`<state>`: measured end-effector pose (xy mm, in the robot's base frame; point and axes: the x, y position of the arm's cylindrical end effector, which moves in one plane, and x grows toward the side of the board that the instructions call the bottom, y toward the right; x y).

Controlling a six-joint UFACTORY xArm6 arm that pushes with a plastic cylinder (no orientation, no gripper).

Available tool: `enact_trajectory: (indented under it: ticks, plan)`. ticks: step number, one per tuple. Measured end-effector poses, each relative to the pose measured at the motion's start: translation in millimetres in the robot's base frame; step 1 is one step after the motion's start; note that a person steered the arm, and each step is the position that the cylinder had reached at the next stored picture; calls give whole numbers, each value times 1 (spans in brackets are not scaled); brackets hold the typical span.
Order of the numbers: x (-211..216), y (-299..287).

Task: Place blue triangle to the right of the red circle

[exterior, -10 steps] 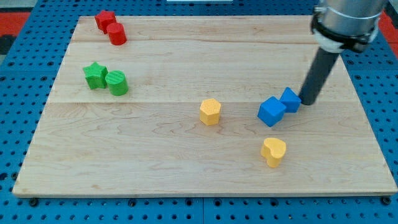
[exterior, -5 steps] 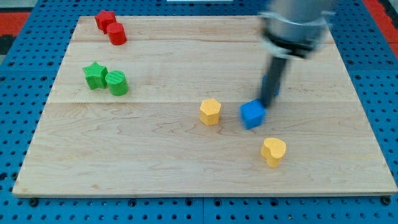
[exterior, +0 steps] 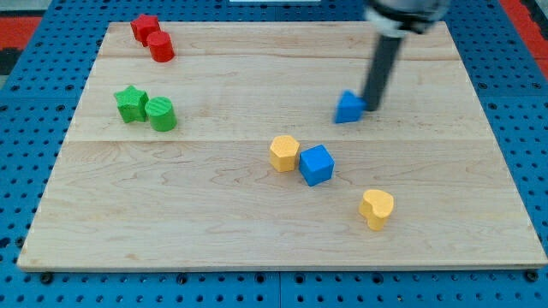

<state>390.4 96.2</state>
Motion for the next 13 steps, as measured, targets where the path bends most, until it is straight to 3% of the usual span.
enact_trajectory:
  ticks: [1,2,3,5,6,7,8,9,10,11,13]
  plan:
    - [39,-2]
    - [9,-67]
    - [-57,-96]
    - [12,-80]
    - [-23,-53]
    - [-67,-99]
    - [-41,-97]
    - [-39,-72]
    - [-76,-8]
    - [-90,-22]
    - [-115,-172]
